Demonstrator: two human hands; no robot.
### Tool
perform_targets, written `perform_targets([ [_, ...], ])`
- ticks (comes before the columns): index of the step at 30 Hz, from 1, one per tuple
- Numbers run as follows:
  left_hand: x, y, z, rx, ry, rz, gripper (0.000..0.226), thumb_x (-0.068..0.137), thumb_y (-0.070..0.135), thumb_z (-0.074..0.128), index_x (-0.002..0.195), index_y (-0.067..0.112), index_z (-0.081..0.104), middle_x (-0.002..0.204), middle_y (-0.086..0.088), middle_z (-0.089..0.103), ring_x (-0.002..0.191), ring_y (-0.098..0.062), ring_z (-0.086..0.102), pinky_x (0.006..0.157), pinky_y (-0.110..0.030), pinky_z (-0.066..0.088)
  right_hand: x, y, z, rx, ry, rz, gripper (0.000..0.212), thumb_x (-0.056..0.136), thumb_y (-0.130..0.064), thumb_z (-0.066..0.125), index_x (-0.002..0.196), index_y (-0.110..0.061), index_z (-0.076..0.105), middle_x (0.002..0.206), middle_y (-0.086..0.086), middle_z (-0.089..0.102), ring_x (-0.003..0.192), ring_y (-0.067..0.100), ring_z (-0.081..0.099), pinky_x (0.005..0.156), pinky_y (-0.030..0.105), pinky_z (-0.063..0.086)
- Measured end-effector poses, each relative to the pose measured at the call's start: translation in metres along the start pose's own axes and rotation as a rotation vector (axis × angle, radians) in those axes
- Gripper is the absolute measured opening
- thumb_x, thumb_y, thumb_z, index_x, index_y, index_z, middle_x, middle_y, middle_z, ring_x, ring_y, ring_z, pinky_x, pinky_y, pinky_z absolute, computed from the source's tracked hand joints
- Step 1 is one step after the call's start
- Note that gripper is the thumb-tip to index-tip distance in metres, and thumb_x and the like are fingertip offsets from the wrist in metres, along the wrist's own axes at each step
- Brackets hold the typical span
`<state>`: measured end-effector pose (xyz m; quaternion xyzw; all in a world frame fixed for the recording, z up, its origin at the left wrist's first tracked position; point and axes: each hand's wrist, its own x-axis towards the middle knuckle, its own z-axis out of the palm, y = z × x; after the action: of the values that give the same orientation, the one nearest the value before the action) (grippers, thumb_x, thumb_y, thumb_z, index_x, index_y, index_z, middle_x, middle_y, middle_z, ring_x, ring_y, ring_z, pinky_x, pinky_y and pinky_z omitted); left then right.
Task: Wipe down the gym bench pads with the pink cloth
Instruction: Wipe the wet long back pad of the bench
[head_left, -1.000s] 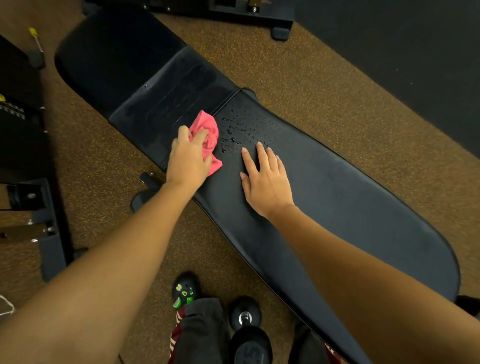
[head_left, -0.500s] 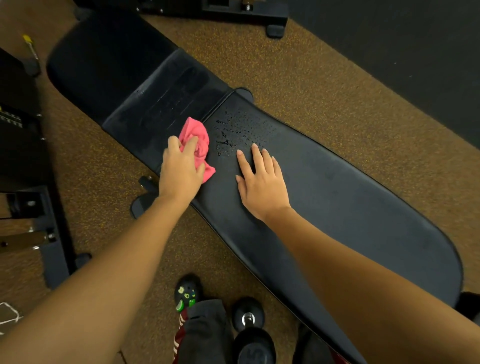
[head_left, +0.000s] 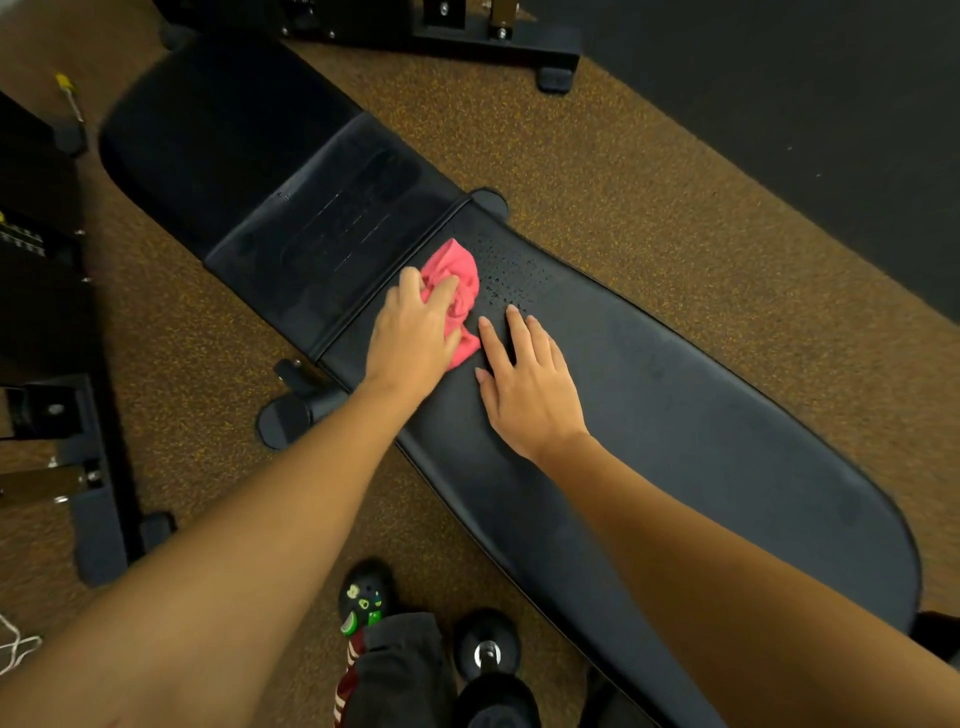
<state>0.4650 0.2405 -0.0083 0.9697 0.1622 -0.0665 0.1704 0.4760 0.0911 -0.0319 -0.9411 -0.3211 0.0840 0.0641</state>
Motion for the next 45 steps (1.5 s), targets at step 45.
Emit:
perform_targets([
  [45, 0.003, -0.016, -0.033, -0.156, -0.090, -0.213, 0.055, 0.093, 0.037, 0.048, 0.143, 0.023, 0.031, 0.147, -0.001, 0.032, 0.133, -0.027, 0.028, 0.107, -0.044, 0.023, 0.082, -0.010, -0.061, 0.729, 0.008, 0.262, 0.057, 0.092, -0.024, 0.057, 0.144, -0.016, 0.035, 0.134, 0.008, 0.042, 0.123, 0.022, 0.034, 0.100, 0.016, 0.020],
])
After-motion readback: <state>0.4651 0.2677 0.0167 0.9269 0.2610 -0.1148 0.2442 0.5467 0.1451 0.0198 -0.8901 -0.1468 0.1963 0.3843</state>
